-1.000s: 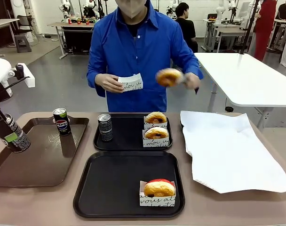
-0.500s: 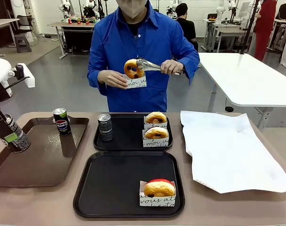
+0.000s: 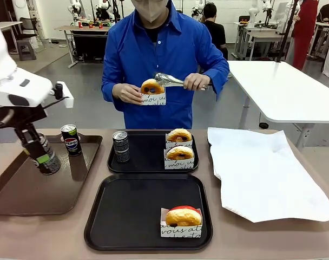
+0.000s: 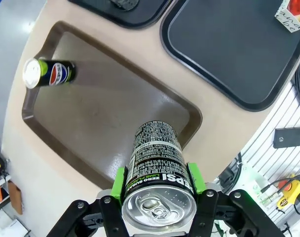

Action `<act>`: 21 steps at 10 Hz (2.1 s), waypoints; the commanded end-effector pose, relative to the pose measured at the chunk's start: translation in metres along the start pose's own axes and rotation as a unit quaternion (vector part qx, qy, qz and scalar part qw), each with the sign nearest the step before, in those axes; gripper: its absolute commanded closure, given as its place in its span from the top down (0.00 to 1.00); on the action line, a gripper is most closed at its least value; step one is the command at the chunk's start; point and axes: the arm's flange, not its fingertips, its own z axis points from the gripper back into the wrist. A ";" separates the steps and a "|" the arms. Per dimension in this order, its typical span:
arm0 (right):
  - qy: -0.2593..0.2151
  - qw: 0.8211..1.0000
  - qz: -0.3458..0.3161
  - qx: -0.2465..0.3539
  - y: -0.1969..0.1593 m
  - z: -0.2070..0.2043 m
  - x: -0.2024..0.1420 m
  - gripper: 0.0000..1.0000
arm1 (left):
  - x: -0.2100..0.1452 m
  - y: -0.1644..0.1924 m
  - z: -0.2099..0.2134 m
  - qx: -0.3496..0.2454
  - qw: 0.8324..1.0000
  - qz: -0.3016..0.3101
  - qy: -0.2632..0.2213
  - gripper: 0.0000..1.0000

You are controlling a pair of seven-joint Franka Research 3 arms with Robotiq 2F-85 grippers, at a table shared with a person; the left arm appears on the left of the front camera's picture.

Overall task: Set up donuts and drinks on trays.
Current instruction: Pick up one Pepsi coke from the Handle tray and place it on the Flat Tray without a Pepsi coke.

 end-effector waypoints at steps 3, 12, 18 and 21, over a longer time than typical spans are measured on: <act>-0.004 1.000 0.003 0.011 0.000 -0.001 0.000 1.00 | 0.030 -0.012 -0.008 -0.021 0.999 -0.027 -0.003 0.58; -0.004 1.000 0.003 0.011 0.000 -0.001 0.000 1.00 | 0.047 -0.052 -0.059 -0.072 0.995 -0.068 0.025 0.58; -0.004 1.000 0.003 0.011 0.000 -0.001 0.000 1.00 | 0.084 -0.074 -0.083 -0.091 0.992 -0.089 0.008 0.58; -0.004 1.000 0.003 0.011 0.000 -0.001 0.000 1.00 | 0.107 -0.081 -0.108 -0.103 0.991 -0.089 0.009 0.58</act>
